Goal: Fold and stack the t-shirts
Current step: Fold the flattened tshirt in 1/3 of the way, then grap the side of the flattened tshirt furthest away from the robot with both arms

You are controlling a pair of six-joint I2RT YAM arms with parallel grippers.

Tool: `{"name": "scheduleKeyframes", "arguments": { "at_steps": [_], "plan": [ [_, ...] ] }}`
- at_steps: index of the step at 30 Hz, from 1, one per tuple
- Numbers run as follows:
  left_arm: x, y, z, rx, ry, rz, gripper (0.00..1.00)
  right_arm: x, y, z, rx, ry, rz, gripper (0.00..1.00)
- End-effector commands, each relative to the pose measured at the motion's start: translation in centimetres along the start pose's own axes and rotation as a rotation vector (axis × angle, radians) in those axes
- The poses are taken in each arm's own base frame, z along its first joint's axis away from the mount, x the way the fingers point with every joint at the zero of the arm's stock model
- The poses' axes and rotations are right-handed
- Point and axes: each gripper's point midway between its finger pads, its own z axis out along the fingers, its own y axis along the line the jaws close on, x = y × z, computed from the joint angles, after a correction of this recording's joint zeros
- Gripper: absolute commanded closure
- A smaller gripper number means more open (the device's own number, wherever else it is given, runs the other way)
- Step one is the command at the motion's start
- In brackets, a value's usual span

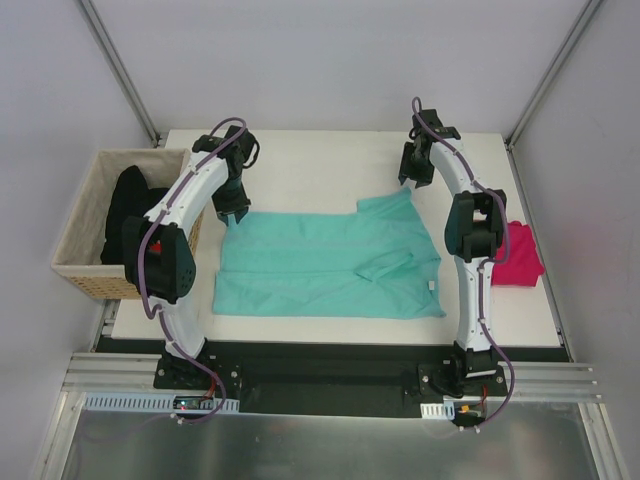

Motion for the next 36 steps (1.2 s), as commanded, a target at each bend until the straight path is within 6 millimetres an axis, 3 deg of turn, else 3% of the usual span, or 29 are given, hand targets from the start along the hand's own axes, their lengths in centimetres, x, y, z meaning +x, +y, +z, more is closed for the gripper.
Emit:
{"name": "scheduleKeyframes", "arguments": {
  "at_steps": [1,20,36],
  "plan": [
    [-0.5,0.3,-0.7,0.001,0.003,0.000,0.72,-3.0,1.1,-3.5,-0.049,-0.102,-0.019,0.52],
    [0.1,1.3,-0.6,-0.028,0.003,-0.012,0.72,-1.5,2.3,-1.2,-0.113,-0.045,-0.004,0.60],
    [-0.2,1.1,-0.2,-0.033,0.017,-0.004,0.72,-1.0,0.8,-0.3,-0.098,-0.024,0.026,0.60]
  ]
}}
